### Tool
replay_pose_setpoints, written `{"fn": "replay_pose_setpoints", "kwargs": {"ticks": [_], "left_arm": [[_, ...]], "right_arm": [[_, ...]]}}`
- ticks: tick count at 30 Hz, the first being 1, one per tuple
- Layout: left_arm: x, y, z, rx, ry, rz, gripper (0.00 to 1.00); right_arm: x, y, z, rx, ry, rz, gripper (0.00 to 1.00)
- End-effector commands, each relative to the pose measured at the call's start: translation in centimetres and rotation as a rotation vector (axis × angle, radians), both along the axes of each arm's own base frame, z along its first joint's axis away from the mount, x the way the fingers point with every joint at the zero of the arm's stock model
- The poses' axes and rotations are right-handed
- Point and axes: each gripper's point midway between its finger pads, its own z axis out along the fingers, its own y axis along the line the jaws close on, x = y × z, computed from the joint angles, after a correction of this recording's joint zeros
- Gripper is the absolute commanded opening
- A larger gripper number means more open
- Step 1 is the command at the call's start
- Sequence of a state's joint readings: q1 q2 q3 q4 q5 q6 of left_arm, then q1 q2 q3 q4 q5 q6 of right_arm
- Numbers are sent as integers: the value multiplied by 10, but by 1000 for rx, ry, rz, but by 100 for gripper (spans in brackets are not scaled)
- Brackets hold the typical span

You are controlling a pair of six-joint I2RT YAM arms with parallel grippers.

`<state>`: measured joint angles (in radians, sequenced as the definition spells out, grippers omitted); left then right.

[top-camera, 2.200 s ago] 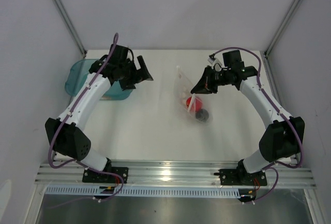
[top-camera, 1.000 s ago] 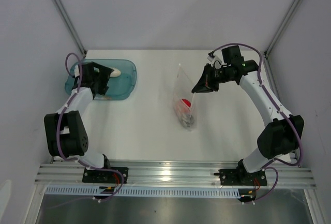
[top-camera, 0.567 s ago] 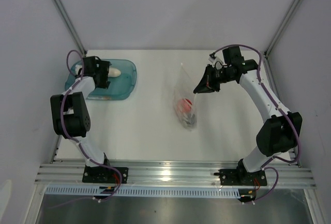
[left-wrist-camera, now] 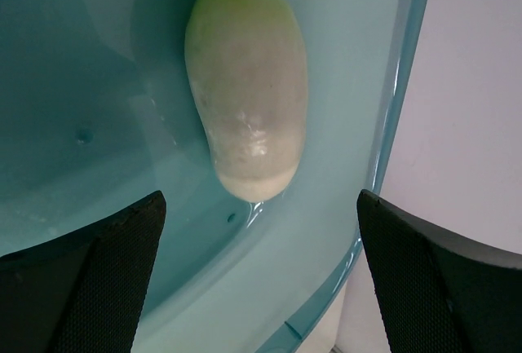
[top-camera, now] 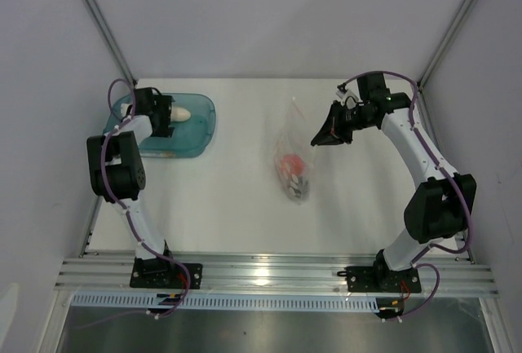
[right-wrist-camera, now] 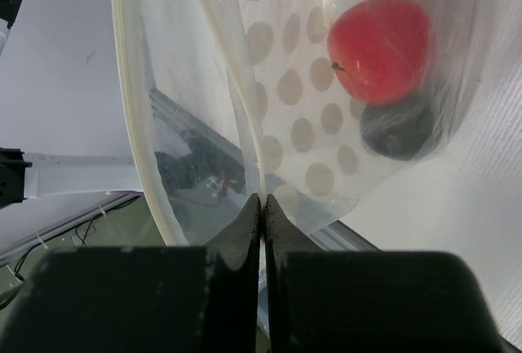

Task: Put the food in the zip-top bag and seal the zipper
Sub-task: Pick up the fake vegetable from the bin.

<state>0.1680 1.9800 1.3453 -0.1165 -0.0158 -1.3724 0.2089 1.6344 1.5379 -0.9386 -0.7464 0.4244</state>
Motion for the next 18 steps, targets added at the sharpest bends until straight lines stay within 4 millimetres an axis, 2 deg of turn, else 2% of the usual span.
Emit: {"fn": "replay_pose_setpoints", "kwargs": {"ticks": [1, 7, 13, 18], "left_arm": [[17, 19, 13, 20, -45, 49, 99], [24, 29, 7, 32, -34, 57, 95], [36, 31, 3, 32, -34, 37, 86], [39, 31, -1, 32, -32, 35, 78]], "right_arm": [[5, -3, 0, -14, 2, -4, 0], [8, -6, -2, -22, 12, -16, 0], [12, -6, -5, -30, 25, -29, 0], [13, -7, -5, -33, 30, -46, 0]]}}
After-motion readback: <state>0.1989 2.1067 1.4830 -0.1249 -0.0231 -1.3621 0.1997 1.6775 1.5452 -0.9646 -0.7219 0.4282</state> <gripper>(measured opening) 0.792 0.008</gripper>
